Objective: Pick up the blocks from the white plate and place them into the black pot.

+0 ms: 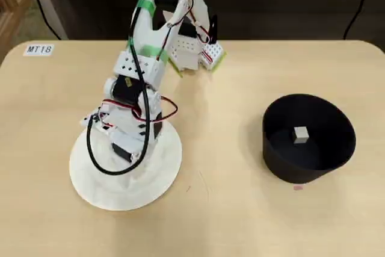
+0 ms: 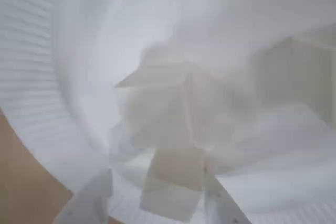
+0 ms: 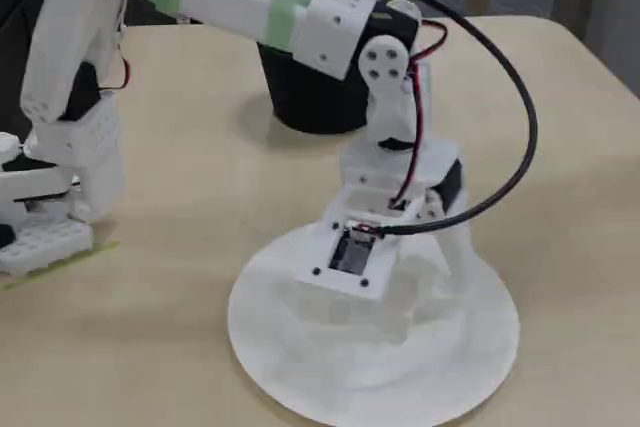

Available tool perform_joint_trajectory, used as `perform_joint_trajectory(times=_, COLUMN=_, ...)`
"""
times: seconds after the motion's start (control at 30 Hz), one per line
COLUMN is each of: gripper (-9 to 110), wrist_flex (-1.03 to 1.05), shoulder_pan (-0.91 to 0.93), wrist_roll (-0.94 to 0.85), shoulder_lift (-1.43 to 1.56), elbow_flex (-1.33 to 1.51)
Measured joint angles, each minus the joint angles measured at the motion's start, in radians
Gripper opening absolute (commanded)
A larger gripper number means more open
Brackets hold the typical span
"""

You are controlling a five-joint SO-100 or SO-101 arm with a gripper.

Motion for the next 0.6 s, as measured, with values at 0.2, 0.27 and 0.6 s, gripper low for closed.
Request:
perform_joint_trajectory(times=0.2, gripper=-2, wrist_flex=0.002, shoulder_pan=0.005, wrist_roll=0.0, shoulder_lift=-0.031, elbow_flex=-0.051)
perform_joint_trajectory(times=0.27, gripper=-2, wrist_flex=0.009, shoulder_pan=0.005, wrist_roll=-0.002, shoulder_lift=-0.031, elbow_flex=-0.051)
perform_joint_trajectory(times=0.6, gripper=-2, wrist_flex=0.084, shoulder_pan=0.006, wrist_roll=-0.052, shoulder_lift=0.035, elbow_flex=-0.048)
